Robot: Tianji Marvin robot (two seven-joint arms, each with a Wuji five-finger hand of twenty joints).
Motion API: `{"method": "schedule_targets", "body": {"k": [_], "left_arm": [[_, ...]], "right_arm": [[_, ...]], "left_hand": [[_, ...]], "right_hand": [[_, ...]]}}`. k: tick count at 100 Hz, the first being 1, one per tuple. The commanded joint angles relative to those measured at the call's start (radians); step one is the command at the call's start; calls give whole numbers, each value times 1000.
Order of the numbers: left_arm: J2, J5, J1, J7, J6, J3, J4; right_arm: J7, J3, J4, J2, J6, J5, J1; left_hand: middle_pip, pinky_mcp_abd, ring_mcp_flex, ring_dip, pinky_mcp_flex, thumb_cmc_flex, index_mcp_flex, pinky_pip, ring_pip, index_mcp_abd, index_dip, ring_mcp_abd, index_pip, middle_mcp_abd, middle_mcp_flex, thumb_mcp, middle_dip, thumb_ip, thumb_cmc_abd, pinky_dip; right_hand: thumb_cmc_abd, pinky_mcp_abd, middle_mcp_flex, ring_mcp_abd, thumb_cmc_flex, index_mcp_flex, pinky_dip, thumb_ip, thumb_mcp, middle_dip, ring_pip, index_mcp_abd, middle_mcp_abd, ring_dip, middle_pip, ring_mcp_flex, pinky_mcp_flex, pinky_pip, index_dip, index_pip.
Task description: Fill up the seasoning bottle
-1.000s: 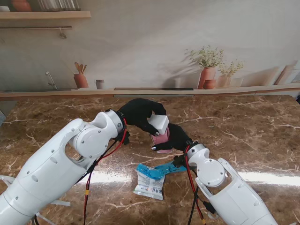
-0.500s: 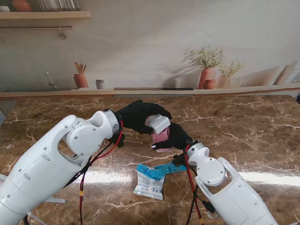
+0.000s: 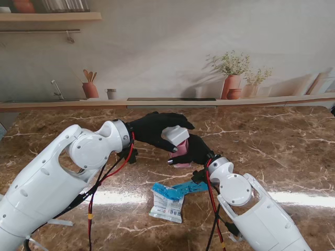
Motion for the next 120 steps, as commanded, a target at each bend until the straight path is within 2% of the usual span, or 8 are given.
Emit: {"method": "schedule_targets", "body": {"k": [1,10,23,46,62,67,80,120], "left_arm": [[14,-26,-27,-44,-2,-3,-10],[28,-58,-60,-116,-1,2,-11],[37,-50,-93,-157,13,21,-17],[24,17,-122,-107,20,61,-14],[16,27,-145,-90,45,88,-24],[14,26,-153,-86,52,95,-27],[9,1,-175,-83,79,111,-26],[-15,-14,-221,-30,150,159,27]], "right_arm": [[15,4,-12,-4,7,10,-5],[18,5,-15,-4,8,15,-4],[18,4,-19,-5,7,26,-3],[12,14,-40,-5,-3,32,-14],[9,29,-60,-3,-6,29,-31],[8,34,-65,-3,-5,28,-36],[10,43,-77,-1,-4,24,-46],[-17,32,-106,-8,59,11,-55]], "left_hand": [[-36,-10,-13,-25,-19,23,20,-56,-46,-1,14,-34,-18,-44,7,118,-24,57,55,10],[-57,3,-36,-45,-39,85,9,-110,-70,12,11,-43,-48,-49,-7,264,-36,61,86,0],[-51,16,-6,-41,-17,258,21,-130,-64,11,38,-43,-41,-51,15,325,-31,-10,82,27],[59,-6,143,63,66,217,19,2,40,45,209,-45,166,-66,185,256,75,-24,55,74],[145,-17,241,137,98,160,132,134,115,70,320,-39,317,-56,348,31,176,-31,122,39],[166,-13,281,159,114,210,188,175,142,58,345,-31,354,-43,417,-81,206,-95,131,27],[120,11,380,193,140,357,320,233,199,43,248,-10,428,-7,609,-360,430,-73,261,9],[265,94,573,272,227,407,462,376,362,117,146,48,502,81,780,-460,343,-51,296,43]], "right_hand": [[429,-130,112,-253,300,187,38,-30,302,59,560,-136,-25,115,144,111,13,89,-10,195],[429,-129,112,-252,300,187,38,-30,301,59,560,-135,-24,115,144,111,13,90,-10,195],[429,-129,112,-253,301,187,39,-30,302,59,560,-134,-24,115,145,112,13,90,-10,196],[429,-129,112,-254,300,187,39,-30,302,59,560,-134,-25,115,144,113,15,90,-10,196],[430,-129,113,-253,300,186,39,-30,300,58,560,-135,-25,115,144,113,15,90,-11,195],[430,-129,113,-253,300,185,39,-30,300,58,560,-134,-25,115,144,113,15,90,-11,195],[430,-129,114,-253,300,186,39,-30,300,59,560,-135,-25,115,143,113,15,90,-11,195],[428,-123,123,-253,301,187,41,-30,301,57,565,-129,-17,115,145,129,37,97,-12,196]]}}
